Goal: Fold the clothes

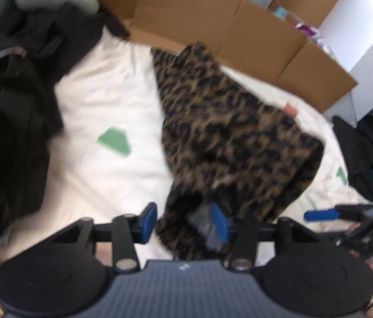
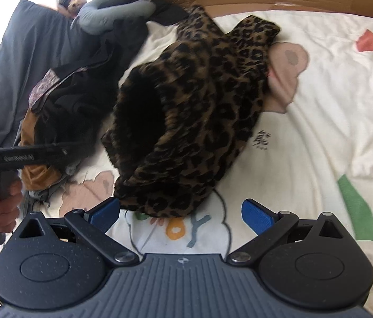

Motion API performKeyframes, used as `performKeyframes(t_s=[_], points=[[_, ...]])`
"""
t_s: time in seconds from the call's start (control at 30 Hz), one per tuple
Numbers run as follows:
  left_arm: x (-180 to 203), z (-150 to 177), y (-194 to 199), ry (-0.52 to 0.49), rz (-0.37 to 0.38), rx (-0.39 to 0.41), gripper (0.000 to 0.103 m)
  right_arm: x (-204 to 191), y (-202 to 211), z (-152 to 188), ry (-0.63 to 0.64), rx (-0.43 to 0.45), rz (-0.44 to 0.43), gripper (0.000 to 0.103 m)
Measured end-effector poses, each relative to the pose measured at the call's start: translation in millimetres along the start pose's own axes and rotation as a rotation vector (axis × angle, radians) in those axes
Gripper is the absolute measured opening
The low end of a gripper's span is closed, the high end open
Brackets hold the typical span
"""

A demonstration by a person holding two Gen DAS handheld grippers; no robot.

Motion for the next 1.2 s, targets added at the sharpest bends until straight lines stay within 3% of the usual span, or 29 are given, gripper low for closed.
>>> performKeyframes(t_s=[0.23, 0.43, 0.6, 0.67, 0.7, 0.73, 1.2], points=[[-17, 42, -24, 0.038, 0.042, -0.105, 0.054, -7, -6, 7, 0.022, -0.029, 0.005, 0.101], [-32, 46, -38, 0.05, 0.031, -0.084, 0.051, -6, -9, 10, 0.027, -0.046, 0.015, 0.101], [-41, 49, -54, 0.174, 0.09, -0.094, 0.051, -7, -11, 10, 0.034, -0.053, 0.011, 0.101], [-39, 52, -59, 0.207, 0.122, -0.095, 0.039, -9, -11, 10, 0.038, -0.053, 0.008, 0.101], [-37, 53, -62, 0.231, 0.155, -0.101, 0.019, -9, -11, 10, 0.04, -0.053, 0.008, 0.101], [-34, 55, -65, 0.257, 0.186, -0.114, 0.009, -10, -11, 10, 0.042, -0.053, 0.008, 0.101], [26, 45, -58, 0.185, 0.328, -0.133, 0.006, -24, -11, 25, 0.118, -0.077, -0.032, 0.101]])
Point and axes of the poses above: each gripper's, at about its wrist camera, not at the fingertips, and y roughly against the way its jaws point, x to its right, z to its underside, the point moved 8 cm from there along -y, roughly the way its jaws point, and after that the axes turned 14 degrees about z, right-handed, at the moved point
